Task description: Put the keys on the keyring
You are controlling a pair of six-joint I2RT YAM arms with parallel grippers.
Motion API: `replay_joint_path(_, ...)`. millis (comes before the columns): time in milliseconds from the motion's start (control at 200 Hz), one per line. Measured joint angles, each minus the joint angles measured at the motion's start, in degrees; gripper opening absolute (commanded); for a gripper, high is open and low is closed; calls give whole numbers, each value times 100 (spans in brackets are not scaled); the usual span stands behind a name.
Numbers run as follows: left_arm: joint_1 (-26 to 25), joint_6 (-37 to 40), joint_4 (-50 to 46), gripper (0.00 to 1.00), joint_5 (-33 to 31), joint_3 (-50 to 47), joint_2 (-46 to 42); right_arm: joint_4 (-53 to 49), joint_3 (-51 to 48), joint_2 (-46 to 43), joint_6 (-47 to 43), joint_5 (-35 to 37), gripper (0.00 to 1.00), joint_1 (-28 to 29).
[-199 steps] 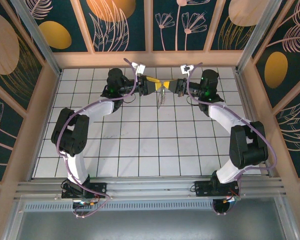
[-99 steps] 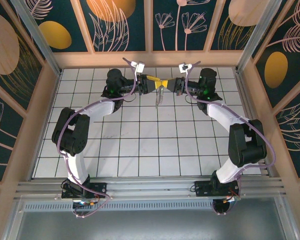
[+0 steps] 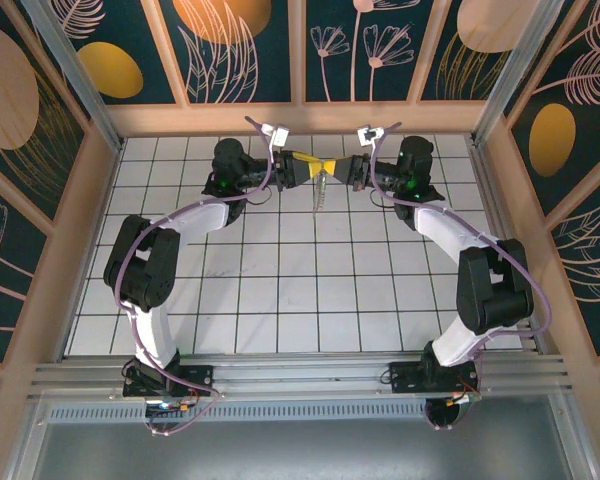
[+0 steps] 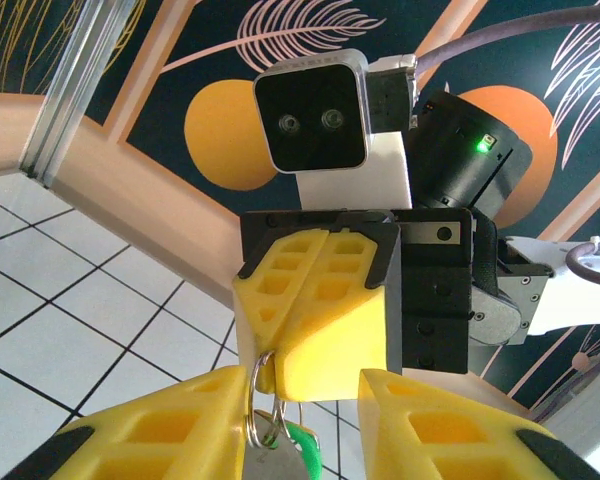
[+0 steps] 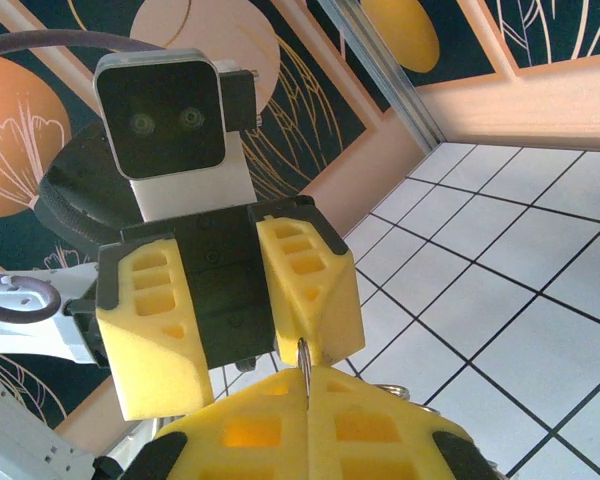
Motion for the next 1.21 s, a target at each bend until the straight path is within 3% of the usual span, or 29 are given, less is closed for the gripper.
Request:
replay_joint_path(365,-70,2,-2,25,-4,0,83,-2,0,11,-2,-4,0,2)
replay_joint_path(666,-92,20,-2,33,-44,0,90,-46,0,11,-72,0,0,-2)
replay_joint_path(876,-103,85,-2,34,-111,0,90,-72,0,11,-116,0,0,-44)
replay_joint_path(1206,-101,116,-4,25,-181,0,90,-72,-2,11,-133,-2,0,-81)
